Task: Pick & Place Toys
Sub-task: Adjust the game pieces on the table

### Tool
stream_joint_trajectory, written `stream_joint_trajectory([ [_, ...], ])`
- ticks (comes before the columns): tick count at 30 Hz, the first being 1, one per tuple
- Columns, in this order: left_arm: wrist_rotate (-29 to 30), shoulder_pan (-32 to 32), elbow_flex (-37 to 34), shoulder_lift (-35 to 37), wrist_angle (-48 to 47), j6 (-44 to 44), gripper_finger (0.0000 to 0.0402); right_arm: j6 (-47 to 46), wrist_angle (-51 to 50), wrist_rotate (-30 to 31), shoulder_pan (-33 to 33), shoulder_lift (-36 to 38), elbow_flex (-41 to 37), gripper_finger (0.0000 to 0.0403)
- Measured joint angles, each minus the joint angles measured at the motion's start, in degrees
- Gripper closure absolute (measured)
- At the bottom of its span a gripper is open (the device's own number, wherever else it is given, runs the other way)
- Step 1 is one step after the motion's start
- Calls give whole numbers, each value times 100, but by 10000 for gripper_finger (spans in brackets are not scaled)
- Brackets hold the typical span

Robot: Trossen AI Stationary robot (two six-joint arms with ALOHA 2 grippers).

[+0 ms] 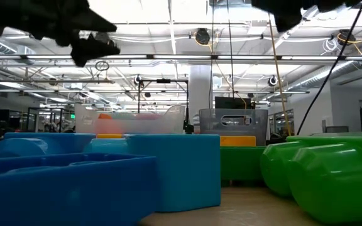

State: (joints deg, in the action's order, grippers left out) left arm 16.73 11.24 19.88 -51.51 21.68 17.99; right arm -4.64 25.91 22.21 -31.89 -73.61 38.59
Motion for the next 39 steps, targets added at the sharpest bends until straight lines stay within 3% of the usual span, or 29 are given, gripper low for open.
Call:
stream_joint_trajectory([
  [6, 294, -5, -398, -64, 101, 1030, 105, -510, -760, -902, -86, -1584, 1295, 230],
  [9, 289, -8, -439, -124, 39, 1494, 105, -231, -778, -897, -84, -2431, 1961, 245],
  [12, 290, -8, -437, -131, 93, 1666, 105, 150, -826, -922, -90, -3147, 2596, 270],
  [21, 290, -8, -437, -136, 91, 1682, 105, 707, -1086, -1936, -79, -4699, 3991, 369],
  [24, 290, -8, -437, -136, 93, 1684, 105, 901, -1068, -2052, -74, -4957, 4203, 397],
  [31, 289, -8, -437, -136, 91, 1683, 105, 988, -1625, -2021, 64, -5025, 4265, 394],
  [39, 288, -8, -435, -136, 93, 1680, 105, 1018, -2634, -1196, 214, -4844, 4268, 400],
])
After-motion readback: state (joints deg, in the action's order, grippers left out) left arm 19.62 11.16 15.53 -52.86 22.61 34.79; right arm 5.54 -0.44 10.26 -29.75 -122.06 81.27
